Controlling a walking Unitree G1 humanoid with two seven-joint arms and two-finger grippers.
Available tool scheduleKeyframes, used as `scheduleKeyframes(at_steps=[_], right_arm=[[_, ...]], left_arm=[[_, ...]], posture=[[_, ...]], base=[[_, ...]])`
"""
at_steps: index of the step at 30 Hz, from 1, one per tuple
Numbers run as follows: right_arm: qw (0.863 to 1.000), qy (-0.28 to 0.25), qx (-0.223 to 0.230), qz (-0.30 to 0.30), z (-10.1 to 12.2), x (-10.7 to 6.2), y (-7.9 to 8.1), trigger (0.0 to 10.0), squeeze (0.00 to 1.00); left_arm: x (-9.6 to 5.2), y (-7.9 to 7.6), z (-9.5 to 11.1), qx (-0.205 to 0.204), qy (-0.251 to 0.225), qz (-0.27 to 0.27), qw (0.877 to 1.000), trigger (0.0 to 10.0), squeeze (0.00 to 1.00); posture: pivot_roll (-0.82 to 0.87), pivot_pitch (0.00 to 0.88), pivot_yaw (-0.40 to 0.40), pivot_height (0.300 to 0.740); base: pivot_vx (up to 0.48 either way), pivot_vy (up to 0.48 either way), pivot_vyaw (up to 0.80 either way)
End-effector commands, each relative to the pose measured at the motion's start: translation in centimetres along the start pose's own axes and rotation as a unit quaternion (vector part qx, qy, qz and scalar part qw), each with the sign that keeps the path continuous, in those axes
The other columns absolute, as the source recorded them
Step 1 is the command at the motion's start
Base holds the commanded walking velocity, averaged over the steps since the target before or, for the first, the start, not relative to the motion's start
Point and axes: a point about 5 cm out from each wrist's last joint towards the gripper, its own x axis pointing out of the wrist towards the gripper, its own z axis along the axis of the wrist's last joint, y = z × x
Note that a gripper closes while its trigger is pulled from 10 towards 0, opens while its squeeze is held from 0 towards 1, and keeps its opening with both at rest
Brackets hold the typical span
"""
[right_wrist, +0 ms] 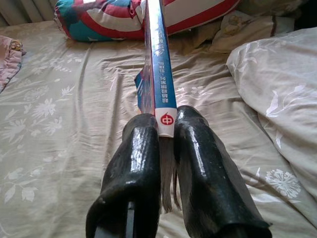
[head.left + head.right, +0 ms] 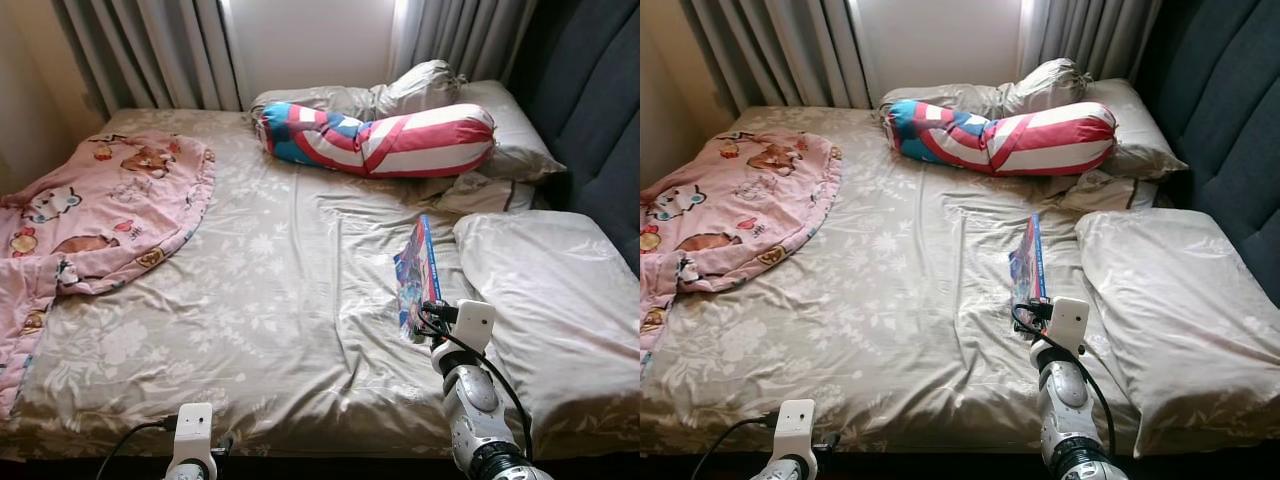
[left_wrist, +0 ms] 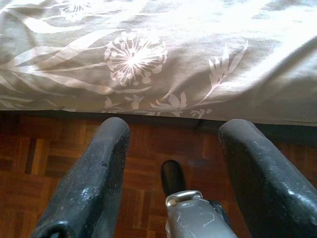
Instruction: Clean up the room
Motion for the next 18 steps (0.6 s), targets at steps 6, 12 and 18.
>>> scheduleKeyframes(at_steps=[6, 12, 18], right_arm=[[1.000, -0.026, -0.002, 0.005, 1.24, 0.53, 0.22, 10.0, 0.00], [1.000, -0.026, -0.003, 0.005, 1.24, 0.53, 0.22, 10.0, 0.00], [1.000, -0.018, -0.005, 0.013, 0.92, 0.47, 0.62, 10.0, 0.00]], left_arm=[[-0.05, 0.00, -0.24, 0.002, 0.004, -0.001, 1.000, 10.0, 0.00], [-0.05, -0.01, -0.22, 0.000, 0.004, -0.002, 1.000, 10.0, 0.00], [-0.07, -0.15, -0.29, 0.012, 0.004, -0.003, 1.000, 10.0, 0.00]], posture=[[-0.11, 0.031, -0.018, 0.740], [-0.11, 0.028, -0.017, 0.740], [-0.11, 0.029, -0.018, 0.740]], base=[[0.000, 0.000, 0.00], [0.000, 0.000, 0.00], [0.000, 0.000, 0.00]])
